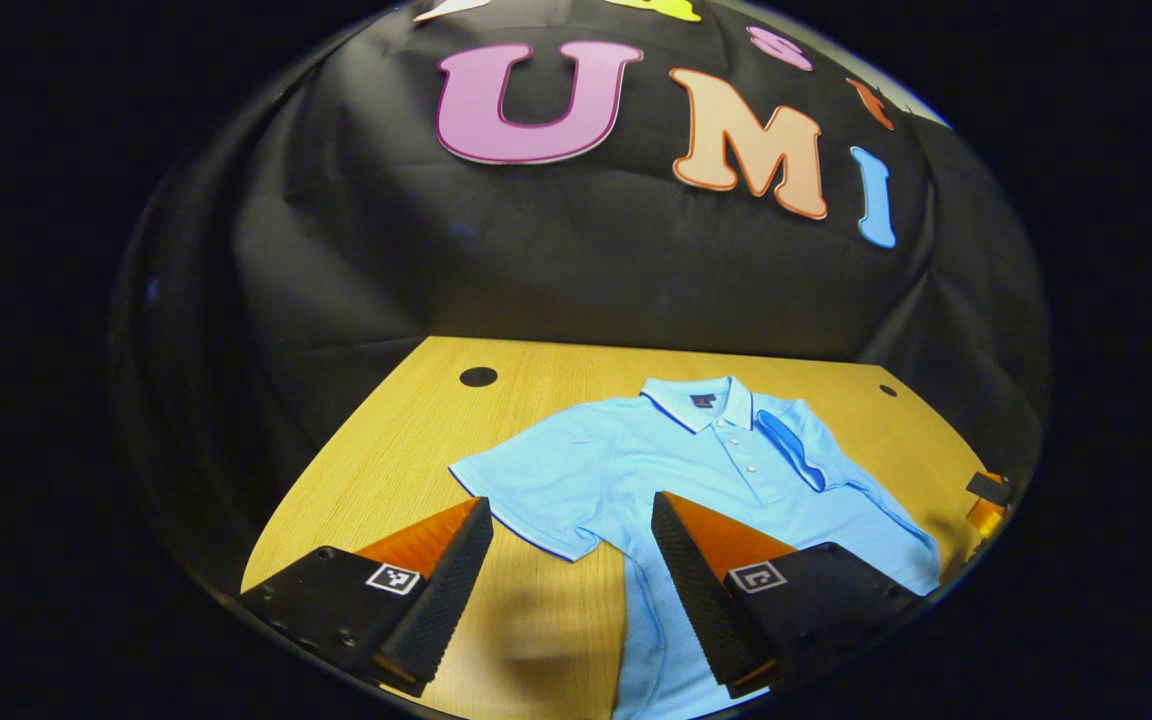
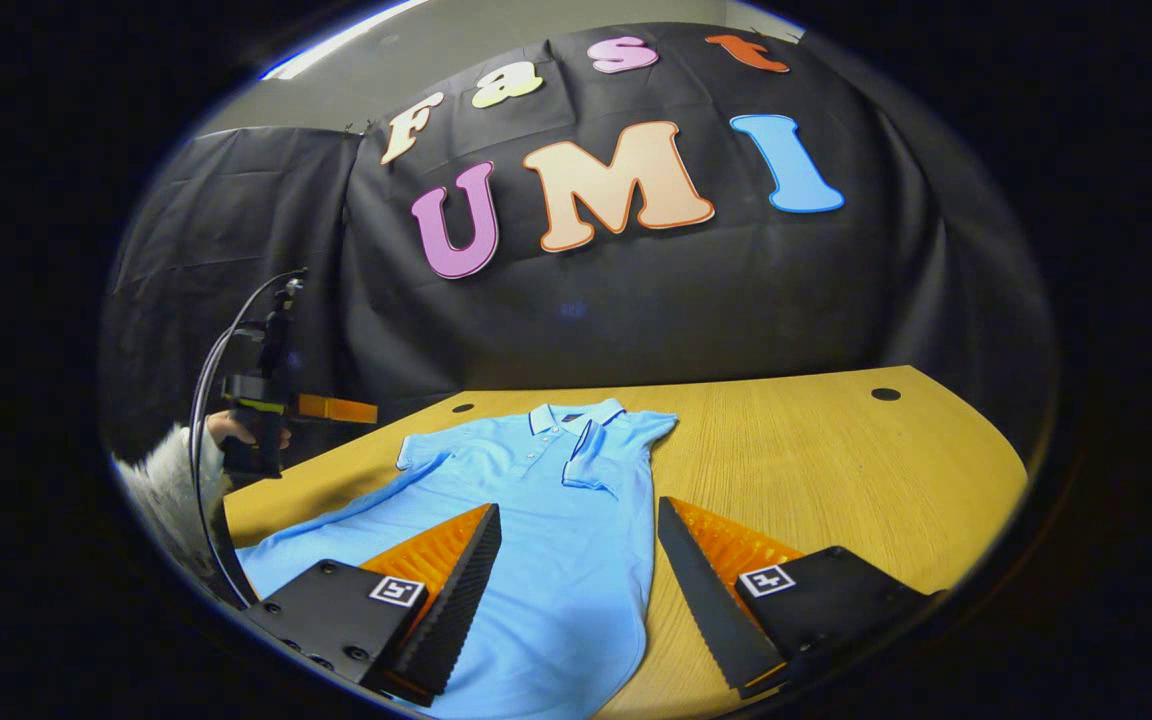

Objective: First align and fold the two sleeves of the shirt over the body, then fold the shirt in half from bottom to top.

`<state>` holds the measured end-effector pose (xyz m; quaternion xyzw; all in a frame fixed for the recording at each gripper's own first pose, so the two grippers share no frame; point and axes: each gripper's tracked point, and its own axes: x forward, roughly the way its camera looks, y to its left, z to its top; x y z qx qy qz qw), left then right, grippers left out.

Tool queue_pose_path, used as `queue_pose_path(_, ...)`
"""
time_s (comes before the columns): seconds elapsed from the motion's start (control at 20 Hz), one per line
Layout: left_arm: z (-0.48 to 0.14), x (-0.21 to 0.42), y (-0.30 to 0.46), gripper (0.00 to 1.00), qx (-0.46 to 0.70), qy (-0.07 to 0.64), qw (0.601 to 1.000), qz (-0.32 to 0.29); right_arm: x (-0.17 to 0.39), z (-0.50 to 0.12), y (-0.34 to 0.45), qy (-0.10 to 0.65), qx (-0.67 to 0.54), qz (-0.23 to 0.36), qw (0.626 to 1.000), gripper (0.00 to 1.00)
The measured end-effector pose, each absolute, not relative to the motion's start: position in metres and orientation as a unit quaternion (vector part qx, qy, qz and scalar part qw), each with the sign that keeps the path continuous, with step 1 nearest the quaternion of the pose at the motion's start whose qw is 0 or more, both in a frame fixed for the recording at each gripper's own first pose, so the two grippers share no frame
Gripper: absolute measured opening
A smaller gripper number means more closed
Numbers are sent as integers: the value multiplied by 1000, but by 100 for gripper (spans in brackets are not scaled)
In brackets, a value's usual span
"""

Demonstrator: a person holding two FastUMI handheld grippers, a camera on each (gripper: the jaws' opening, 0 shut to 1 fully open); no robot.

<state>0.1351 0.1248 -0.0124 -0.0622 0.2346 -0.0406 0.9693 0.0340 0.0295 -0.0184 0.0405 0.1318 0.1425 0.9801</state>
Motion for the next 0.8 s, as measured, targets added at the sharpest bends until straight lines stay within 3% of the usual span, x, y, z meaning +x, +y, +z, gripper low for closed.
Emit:
queue_pose_path(0.4, -76, 193, 141, 95, -63, 321, 945, -29, 28, -21, 38, 137, 21, 158, 978, 98)
queue_pose_path(0.8, -99, 201, 152, 95, -51, 344, 937, -10, 29, -22, 35, 138, 22, 160, 977, 98)
